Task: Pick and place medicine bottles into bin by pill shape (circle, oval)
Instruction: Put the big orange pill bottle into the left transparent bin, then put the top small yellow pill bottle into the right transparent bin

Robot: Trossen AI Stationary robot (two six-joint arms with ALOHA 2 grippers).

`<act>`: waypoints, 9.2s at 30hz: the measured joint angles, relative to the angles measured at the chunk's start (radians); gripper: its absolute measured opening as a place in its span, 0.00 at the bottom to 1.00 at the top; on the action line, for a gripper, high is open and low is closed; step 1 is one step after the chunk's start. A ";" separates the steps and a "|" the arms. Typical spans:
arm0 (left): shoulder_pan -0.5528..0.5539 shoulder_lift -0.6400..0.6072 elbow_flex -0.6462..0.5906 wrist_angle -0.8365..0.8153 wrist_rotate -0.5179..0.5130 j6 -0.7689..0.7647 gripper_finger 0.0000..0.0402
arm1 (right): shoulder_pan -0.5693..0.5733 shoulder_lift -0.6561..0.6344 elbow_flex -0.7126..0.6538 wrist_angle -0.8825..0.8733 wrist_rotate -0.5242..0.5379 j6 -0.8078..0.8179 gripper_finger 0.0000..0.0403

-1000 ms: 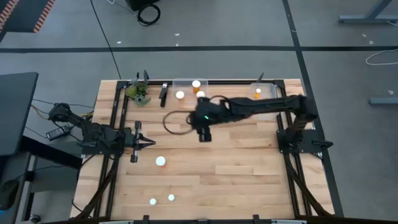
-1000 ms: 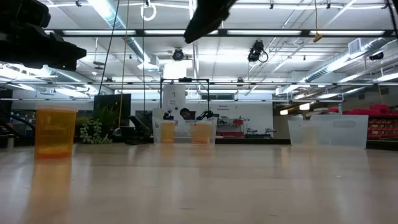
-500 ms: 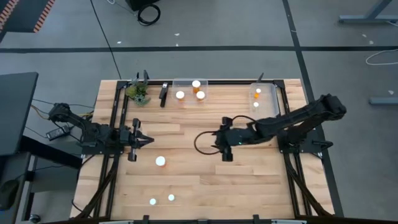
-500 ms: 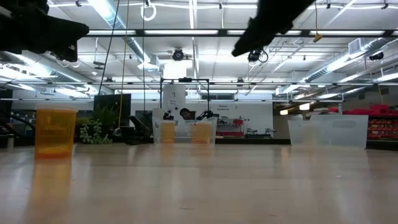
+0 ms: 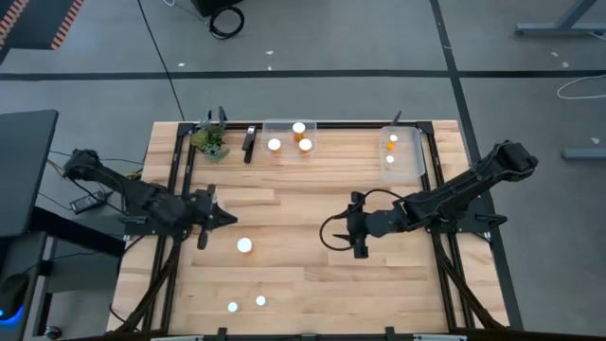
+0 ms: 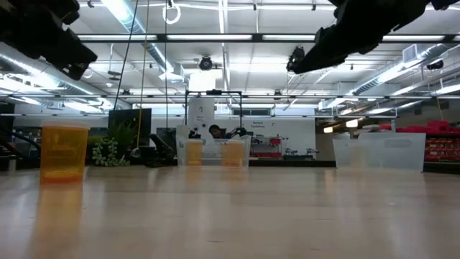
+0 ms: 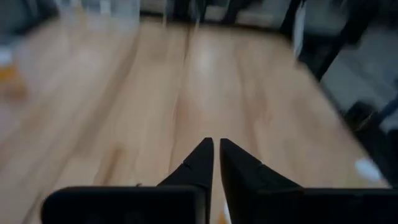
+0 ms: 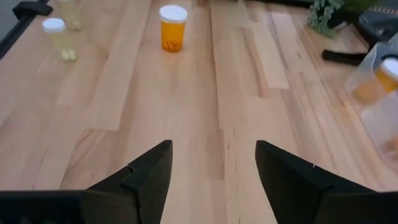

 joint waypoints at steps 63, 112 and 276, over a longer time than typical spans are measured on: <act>0.091 1.147 0.721 -0.623 0.269 -0.145 0.51 | 0.022 0.001 -0.003 -0.019 0.006 0.013 0.59; 1.128 1.222 1.056 -0.054 0.339 0.813 0.55 | 0.022 0.002 -0.079 0.068 0.131 0.227 0.59; -0.245 1.489 1.268 -0.894 0.290 -0.328 0.79 | 0.196 0.001 -0.042 0.057 0.299 0.060 0.59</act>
